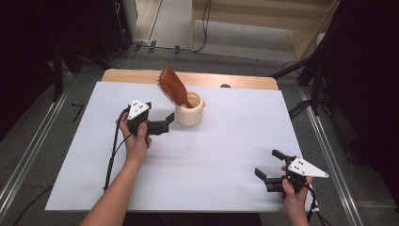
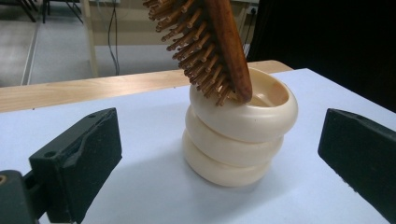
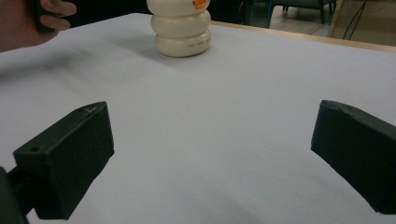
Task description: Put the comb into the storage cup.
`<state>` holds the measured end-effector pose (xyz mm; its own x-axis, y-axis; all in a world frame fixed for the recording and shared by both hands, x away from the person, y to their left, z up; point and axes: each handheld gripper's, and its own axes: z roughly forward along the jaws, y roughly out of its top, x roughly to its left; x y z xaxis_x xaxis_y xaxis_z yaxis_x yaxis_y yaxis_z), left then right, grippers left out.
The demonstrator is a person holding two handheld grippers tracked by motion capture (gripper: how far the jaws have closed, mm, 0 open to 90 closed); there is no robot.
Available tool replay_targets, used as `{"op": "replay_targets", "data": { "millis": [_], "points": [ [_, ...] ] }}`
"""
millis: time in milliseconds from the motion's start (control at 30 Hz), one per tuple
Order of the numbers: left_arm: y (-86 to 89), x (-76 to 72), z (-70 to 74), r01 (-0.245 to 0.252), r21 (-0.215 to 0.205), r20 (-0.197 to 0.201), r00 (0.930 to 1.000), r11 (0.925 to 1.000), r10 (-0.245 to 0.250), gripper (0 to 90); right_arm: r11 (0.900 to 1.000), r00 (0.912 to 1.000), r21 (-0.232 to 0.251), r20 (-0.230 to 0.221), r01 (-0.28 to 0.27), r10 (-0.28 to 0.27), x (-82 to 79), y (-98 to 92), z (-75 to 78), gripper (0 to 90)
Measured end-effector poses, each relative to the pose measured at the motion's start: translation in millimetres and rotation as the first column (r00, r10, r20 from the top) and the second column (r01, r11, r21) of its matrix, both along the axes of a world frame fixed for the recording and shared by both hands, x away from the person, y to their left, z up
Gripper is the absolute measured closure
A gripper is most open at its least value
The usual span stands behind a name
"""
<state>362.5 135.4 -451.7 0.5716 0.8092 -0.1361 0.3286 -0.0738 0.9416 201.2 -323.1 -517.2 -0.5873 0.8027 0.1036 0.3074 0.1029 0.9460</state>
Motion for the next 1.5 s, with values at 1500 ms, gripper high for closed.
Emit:
{"op": "replay_targets", "data": {
  "millis": [1500],
  "points": [
    [82.6, -83.0, -15.8, -0.024, 0.043, 0.045, 0.9987, 0.9988, 0.022, 0.0, 1.0, 0.9999, -0.008, 0.002, 0.017, -0.017, -0.7, 1.3, 0.0, 0.0]
  ]
}}
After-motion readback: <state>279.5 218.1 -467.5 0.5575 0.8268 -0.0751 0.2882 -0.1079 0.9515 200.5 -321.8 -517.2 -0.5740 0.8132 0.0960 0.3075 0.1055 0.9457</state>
